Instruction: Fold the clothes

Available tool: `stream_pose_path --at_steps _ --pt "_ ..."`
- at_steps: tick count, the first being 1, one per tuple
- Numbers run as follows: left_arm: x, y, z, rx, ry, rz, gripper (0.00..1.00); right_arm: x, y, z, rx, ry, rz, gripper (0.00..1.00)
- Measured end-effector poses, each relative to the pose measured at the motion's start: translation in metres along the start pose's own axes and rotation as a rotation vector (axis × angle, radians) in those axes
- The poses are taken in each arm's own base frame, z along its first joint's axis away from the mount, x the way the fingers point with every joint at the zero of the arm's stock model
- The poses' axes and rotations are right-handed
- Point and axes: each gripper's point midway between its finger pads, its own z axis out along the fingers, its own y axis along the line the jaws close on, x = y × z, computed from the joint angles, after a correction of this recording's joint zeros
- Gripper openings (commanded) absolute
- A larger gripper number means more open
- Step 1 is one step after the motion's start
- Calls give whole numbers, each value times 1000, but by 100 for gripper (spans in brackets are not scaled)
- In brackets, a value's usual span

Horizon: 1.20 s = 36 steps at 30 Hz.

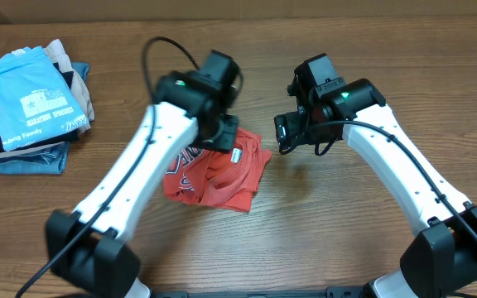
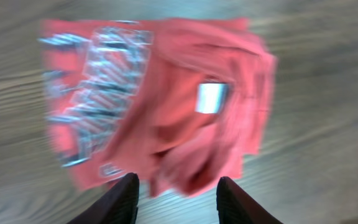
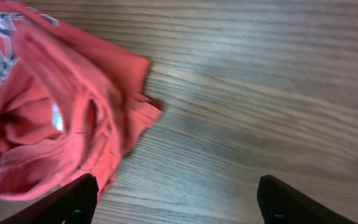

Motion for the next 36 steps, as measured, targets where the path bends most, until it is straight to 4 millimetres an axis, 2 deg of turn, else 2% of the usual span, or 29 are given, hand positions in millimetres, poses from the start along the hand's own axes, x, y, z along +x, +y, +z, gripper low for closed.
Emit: stream_pose_path --at_steps 3,6,10,16,19,20,22,26,28,31,36 --pt "-1 31 -18 -53 -31 -64 45 -6 10 0 -50 -22 -35 84" --pt "-12 64 -22 -91 -77 -145 45 -13 24 -1 -102 -56 -69 83" --pt "-14 101 -7 -116 -76 -237 44 -12 52 -1 -155 -71 -142 83" --pt "-3 145 16 -144 -30 -356 47 6 107 12 -231 -36 -268 76" --pt "4 154 21 -150 -11 -381 48 12 131 34 -264 -6 -288 74" --pt "5 155 22 -151 -8 -383 48 13 135 38 -271 -1 -289 73" --pt "6 155 24 -152 -2 -382 49 16 149 59 -296 25 -286 72" --pt "7 155 25 -152 2 -382 49 18 167 80 -351 47 -278 66" --pt "8 155 25 -152 3 -382 49 19 171 87 -366 55 -266 64" --pt "8 155 25 -152 5 -382 49 17 175 92 -378 54 -257 55" --pt "8 155 25 -152 5 -382 49 15 179 92 -400 53 -223 51"
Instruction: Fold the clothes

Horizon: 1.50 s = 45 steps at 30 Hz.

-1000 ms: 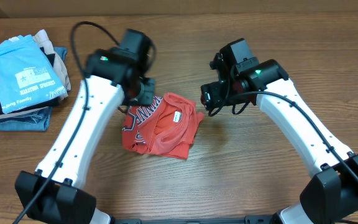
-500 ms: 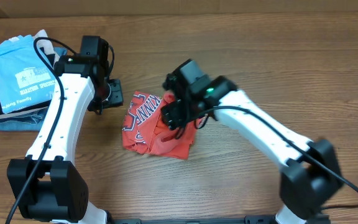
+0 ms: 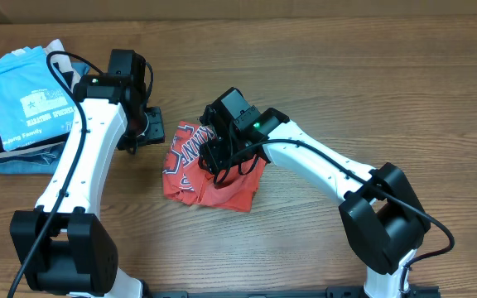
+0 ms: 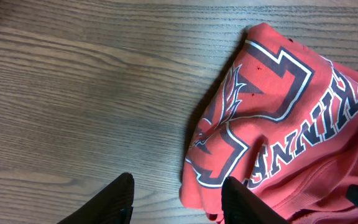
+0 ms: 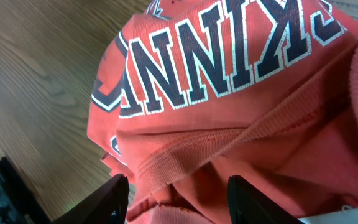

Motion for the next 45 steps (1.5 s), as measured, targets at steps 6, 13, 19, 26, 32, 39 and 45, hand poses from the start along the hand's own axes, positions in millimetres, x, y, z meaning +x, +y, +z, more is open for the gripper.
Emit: stream_pose_path --at_steps 6,13,19,26,32,39,45 --pt "0 0 0 0 0 0 49 0 -2 11 -4 8 30 50" --pt "0 0 0 0 0 0 49 3 -4 29 -3 23 51 4" --pt "0 0 0 0 0 0 49 24 -11 27 30 109 111 4" --pt "0 0 0 0 1 1 49 24 -26 -31 95 100 165 4" --pt "5 1 0 -5 19 6 48 17 -42 -80 142 45 215 4" --pt "20 4 -1 -12 81 14 48 48 -55 -65 171 134 250 11" --pt "25 0 1 9 103 15 45 71 -66 -56 199 195 275 12"
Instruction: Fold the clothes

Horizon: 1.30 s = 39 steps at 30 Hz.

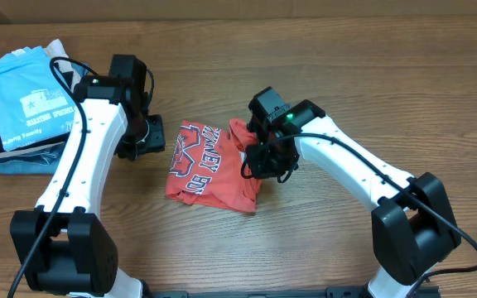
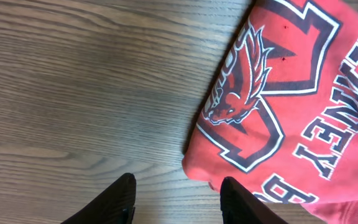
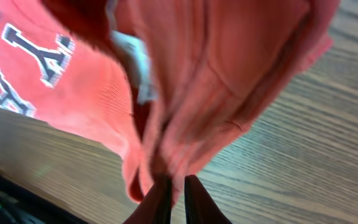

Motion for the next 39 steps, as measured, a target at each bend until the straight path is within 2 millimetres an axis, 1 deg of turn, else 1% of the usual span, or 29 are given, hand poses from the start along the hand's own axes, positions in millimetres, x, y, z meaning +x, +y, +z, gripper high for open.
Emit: stream_pose_path --at_steps 2,3,5,6,8,9,11,14,16,20,22,24,28,31,32,34,35,39 --pt "3 -2 2 4 10 5 45 0 -4 1 20 -1 3 17" --pt "4 -3 3 3 15 8 45 0 -6 1 28 -3 4 20" --pt "7 -8 4 7 19 24 45 2 -11 -1 46 8 14 28" --pt "7 -11 4 8 18 33 45 2 -12 -4 51 13 14 30" --pt "8 -19 4 14 12 56 45 -7 -13 -13 51 -13 3 35" --pt "8 -24 4 17 5 71 45 -16 -11 -20 44 -44 -9 40" --pt "8 -32 4 22 -6 94 43 -38 -4 -35 28 -122 -50 40" --pt "4 -46 7 39 -40 125 38 -68 9 -49 -2 -244 -124 36" --pt "2 -51 12 46 -55 134 36 -78 14 -53 -12 -287 -159 35" --pt "4 -53 30 58 -57 122 34 -94 20 -55 -25 -350 -212 34" --pt "7 -53 39 65 -54 120 34 -99 21 -51 -27 -361 -221 34" --pt "11 -53 48 71 -44 119 34 -104 20 -42 -29 -358 -226 35" --pt "21 -50 61 69 -18 119 36 -107 11 -11 -19 -299 -217 36" --pt "24 -49 67 71 -14 119 36 -108 6 13 -25 -254 -210 35" --pt "25 -49 70 74 -12 119 36 -108 5 20 -27 -241 -208 31" --pt "28 -49 74 75 -7 119 36 -106 3 30 -32 -219 -210 10" --pt "30 -48 76 75 -1 119 36 -106 3 32 -35 -213 -206 5" --pt "45 -43 90 65 40 118 36 -106 1 35 -28 -207 -197 4"
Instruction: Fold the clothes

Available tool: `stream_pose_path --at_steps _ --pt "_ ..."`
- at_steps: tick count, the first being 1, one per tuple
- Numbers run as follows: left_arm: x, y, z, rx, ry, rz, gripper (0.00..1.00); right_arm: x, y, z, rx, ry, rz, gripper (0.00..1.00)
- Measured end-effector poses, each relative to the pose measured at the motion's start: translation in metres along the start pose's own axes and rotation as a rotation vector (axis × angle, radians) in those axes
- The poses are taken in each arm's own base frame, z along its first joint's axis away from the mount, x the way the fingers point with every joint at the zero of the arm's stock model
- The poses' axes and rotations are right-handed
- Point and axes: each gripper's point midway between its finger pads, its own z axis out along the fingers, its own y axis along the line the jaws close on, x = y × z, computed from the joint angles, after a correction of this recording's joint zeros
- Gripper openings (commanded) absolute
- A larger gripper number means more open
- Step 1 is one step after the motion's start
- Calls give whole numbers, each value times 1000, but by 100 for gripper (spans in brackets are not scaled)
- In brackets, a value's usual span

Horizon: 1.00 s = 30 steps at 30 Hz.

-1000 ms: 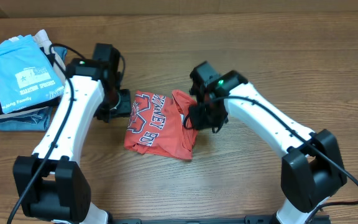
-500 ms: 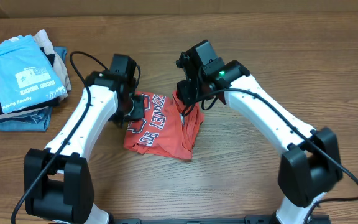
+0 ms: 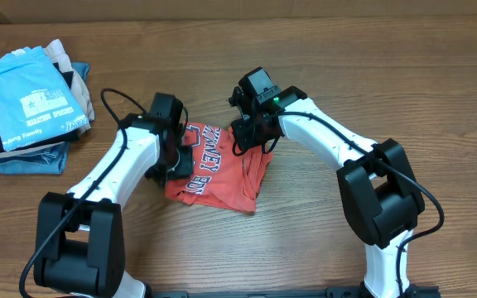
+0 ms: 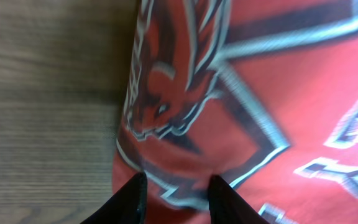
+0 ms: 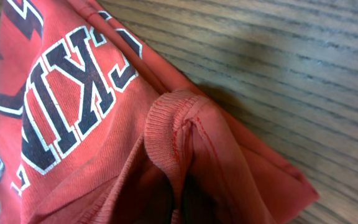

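Observation:
A crumpled red shirt [image 3: 218, 174] with dark printed letters lies mid-table. My left gripper [image 3: 176, 161] is down on its left edge. In the left wrist view the jaws [image 4: 178, 202] stand open, with the printed cloth [image 4: 260, 93] between the black fingertips [image 4: 135, 199]. My right gripper [image 3: 251, 139] is at the shirt's back right corner. In the right wrist view the ribbed collar [image 5: 173, 118] bunches into a ridge running down into the jaws [image 5: 179, 211]. The fingers are buried in the red cloth [image 5: 73, 124], shut on it.
A pile of folded clothes [image 3: 27, 103], with a light blue printed shirt on top, sits at the far left of the wooden table [image 3: 387, 83]. Both arms reach in from the near edge.
My left gripper was open over bare wood left of the shirt and is now on the shirt's left edge. My right gripper, still on the cloth, went from the right edge to the back right corner.
First both grippers were open, the left over the shirt, the right beside it. Then the left stood near the pile and the right was open over the print. Later the right was shut on the right edge. Now both are at the shirt.

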Motion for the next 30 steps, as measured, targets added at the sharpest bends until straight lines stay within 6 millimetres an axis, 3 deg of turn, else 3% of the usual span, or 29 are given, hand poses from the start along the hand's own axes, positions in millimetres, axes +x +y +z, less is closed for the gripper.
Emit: stream_pose_path --at_steps 8,16,19,23,27,30 --pt "24 6 28 5 43 -3 36 8 -38 -6 169 17 145 4" --pt "26 5 30 20 31 -2 37 37 -64 -15 239 126 245 5" --pt "26 5 30 21 30 -2 38 46 -66 -18 253 163 263 10" --pt "26 5 30 21 28 -2 36 56 -70 -24 280 198 275 27" --pt "25 5 30 22 24 -2 36 53 -70 -48 288 165 278 30" --pt "24 6 29 24 22 -8 37 52 -56 -78 248 130 278 27"
